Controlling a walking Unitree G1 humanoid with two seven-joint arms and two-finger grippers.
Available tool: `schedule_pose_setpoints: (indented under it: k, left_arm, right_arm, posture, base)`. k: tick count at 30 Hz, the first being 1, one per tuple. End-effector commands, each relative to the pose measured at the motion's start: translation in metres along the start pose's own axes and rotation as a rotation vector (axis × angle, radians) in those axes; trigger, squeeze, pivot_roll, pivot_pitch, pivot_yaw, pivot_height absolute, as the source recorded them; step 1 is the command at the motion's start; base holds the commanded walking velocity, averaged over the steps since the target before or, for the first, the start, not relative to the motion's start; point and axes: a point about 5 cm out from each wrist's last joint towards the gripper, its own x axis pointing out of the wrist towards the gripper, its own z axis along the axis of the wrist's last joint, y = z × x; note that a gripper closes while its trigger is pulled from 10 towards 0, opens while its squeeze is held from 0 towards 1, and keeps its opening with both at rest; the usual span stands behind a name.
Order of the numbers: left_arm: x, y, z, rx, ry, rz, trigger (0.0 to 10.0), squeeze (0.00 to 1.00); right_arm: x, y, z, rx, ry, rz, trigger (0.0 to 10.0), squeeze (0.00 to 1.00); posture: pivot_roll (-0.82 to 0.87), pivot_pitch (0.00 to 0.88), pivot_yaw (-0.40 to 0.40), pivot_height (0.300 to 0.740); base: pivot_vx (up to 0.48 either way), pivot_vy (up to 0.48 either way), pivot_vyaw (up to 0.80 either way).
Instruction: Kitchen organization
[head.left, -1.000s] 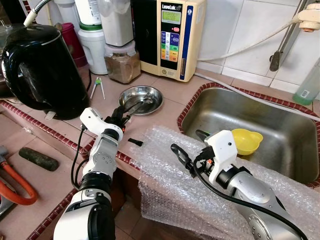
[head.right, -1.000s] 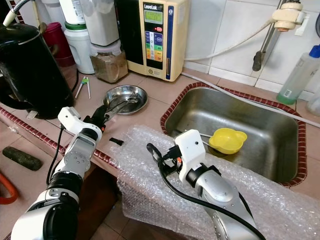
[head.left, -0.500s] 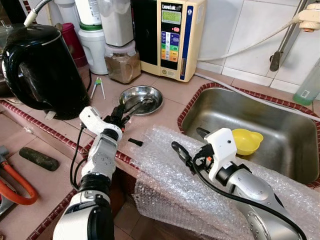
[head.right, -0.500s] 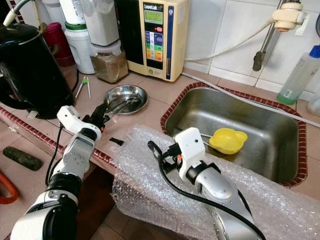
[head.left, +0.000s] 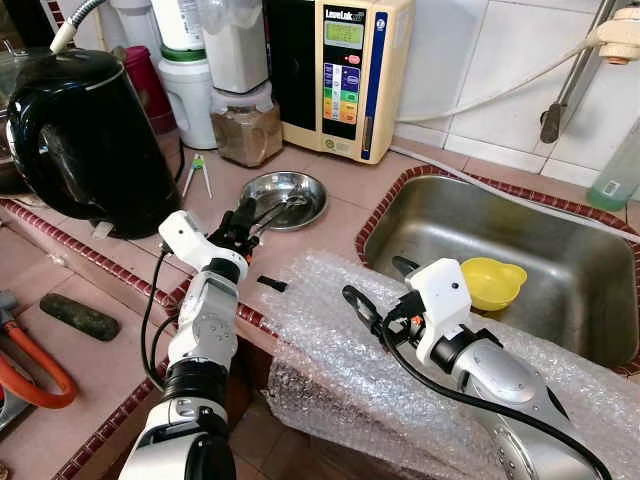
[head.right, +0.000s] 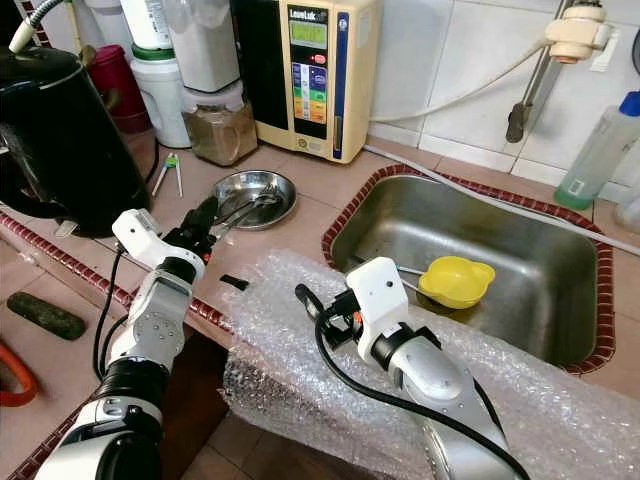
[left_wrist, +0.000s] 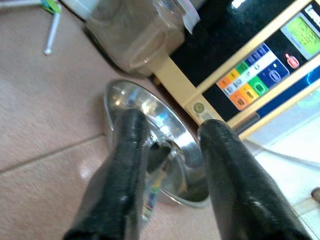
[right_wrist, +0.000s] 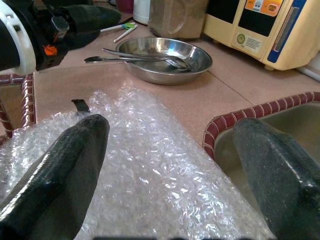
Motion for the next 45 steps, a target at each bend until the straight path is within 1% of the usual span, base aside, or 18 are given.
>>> schedule_pose_setpoints:
  k: [1, 9, 14, 18, 19, 21, 27, 28, 30, 32, 33, 35, 40, 42, 45]
  left_arm:
    - [-0.004, 0.002, -0.006, 0.012, 0.027, 0.014, 10.0, 1.0]
    - [-0.006, 0.01, -0.011, 0.042, 0.039, 0.076, 10.0, 1.0]
    - [-0.006, 0.011, -0.011, 0.059, 0.037, 0.093, 10.0, 1.0]
    - [-0.005, 0.009, -0.008, 0.081, 0.018, 0.083, 10.0, 1.0]
    - [-0.004, 0.004, -0.005, 0.096, 0.007, 0.058, 10.0, 1.0]
    - [-0.003, 0.002, -0.002, 0.109, -0.004, 0.048, 10.0, 1.0]
    - [0.0, -0.002, 0.006, 0.14, -0.037, 0.039, 10.0, 1.0]
    - [0.002, -0.006, 0.012, 0.164, -0.063, 0.021, 10.0, 1.0]
    - [0.004, -0.01, 0.018, 0.191, -0.084, -0.001, 10.0, 1.0]
    - [0.005, -0.013, 0.022, 0.208, -0.102, -0.012, 10.0, 1.0]
    - [0.006, -0.015, 0.028, 0.216, -0.125, -0.018, 10.0, 1.0]
    - [0.006, -0.017, 0.033, 0.223, -0.146, -0.013, 10.0, 1.0]
    - [0.003, -0.011, 0.035, 0.216, -0.156, 0.034, 10.0, 1.0]
    - [-0.002, 0.001, 0.029, 0.168, -0.123, 0.111, 10.0, 1.0]
    - [-0.005, 0.01, 0.022, 0.146, -0.091, 0.155, 10.0, 1.0]
  right_arm:
    - [-0.001, 0.001, 0.001, -0.012, -0.005, 0.007, 10.0, 0.0]
    - [-0.003, 0.002, 0.0, -0.014, 0.003, 0.004, 10.0, 0.0]
    - [-0.004, 0.001, 0.0, -0.016, 0.005, 0.002, 10.0, 0.0]
    - [-0.005, 0.0, 0.0, -0.019, 0.007, -0.004, 10.0, 0.0]
    - [-0.006, 0.0, 0.0, -0.02, 0.009, -0.004, 10.0, 0.0]
    - [-0.006, 0.0, 0.0, -0.021, 0.01, -0.004, 10.0, 0.0]
    - [-0.006, 0.001, -0.001, -0.023, 0.011, 0.0, 10.0, 0.0]
    - [-0.005, 0.001, -0.001, -0.025, 0.011, 0.001, 10.0, 0.0]
    - [-0.005, 0.001, -0.001, -0.027, 0.011, 0.003, 10.0, 0.0]
    - [-0.004, 0.001, -0.001, -0.027, 0.011, 0.003, 10.0, 0.0]
    - [-0.004, 0.001, -0.001, -0.029, 0.012, 0.004, 10.0, 0.0]
    - [-0.004, 0.001, -0.001, -0.03, 0.011, 0.005, 10.0, 0.0]
    - [-0.003, 0.002, -0.002, -0.032, 0.011, 0.008, 10.0, 0.0]
    - [-0.002, 0.003, -0.002, -0.031, 0.011, 0.01, 10.0, 0.0]
    - [-0.002, 0.004, -0.002, -0.032, 0.014, 0.017, 10.0, 0.0]
  posture:
    - [-0.13, 0.0, 0.065, 0.74]
    - [-0.14, 0.0, 0.063, 0.74]
    - [-0.14, 0.0, 0.063, 0.74]
    - [-0.15, 0.0, 0.061, 0.74]
    - [-0.15, 0.0, 0.061, 0.74]
    - [-0.15, 0.0, 0.059, 0.74]
    - [-0.14, 0.0, 0.057, 0.74]
    - [-0.14, 0.0, 0.057, 0.74]
    - [-0.14, 0.0, 0.057, 0.74]
    - [-0.14, 0.0, 0.057, 0.74]
    - [-0.14, 0.0, 0.058, 0.74]
    - [-0.14, 0.0, 0.058, 0.74]
    - [-0.13, 0.0, 0.061, 0.74]
    - [-0.13, 0.0, 0.06, 0.74]
    - [-0.13, 0.0, 0.056, 0.74]
  base:
    - [0.0, 0.0, 0.0]
    - [0.0, 0.0, 0.0]
    - [0.0, 0.0, 0.0]
    - [0.0, 0.0, 0.0]
    - [0.0, 0.0, 0.0]
    - [0.0, 0.0, 0.0]
    - [0.0, 0.0, 0.0]
    - [0.0, 0.0, 0.0]
    - [0.0, 0.0, 0.0]
    - [0.0, 0.0, 0.0]
    - [0.0, 0.0, 0.0]
    - [0.0, 0.0, 0.0]
    - [0.0, 0.0, 0.0]
    - [0.0, 0.0, 0.0]
    - [0.0, 0.0, 0.0]
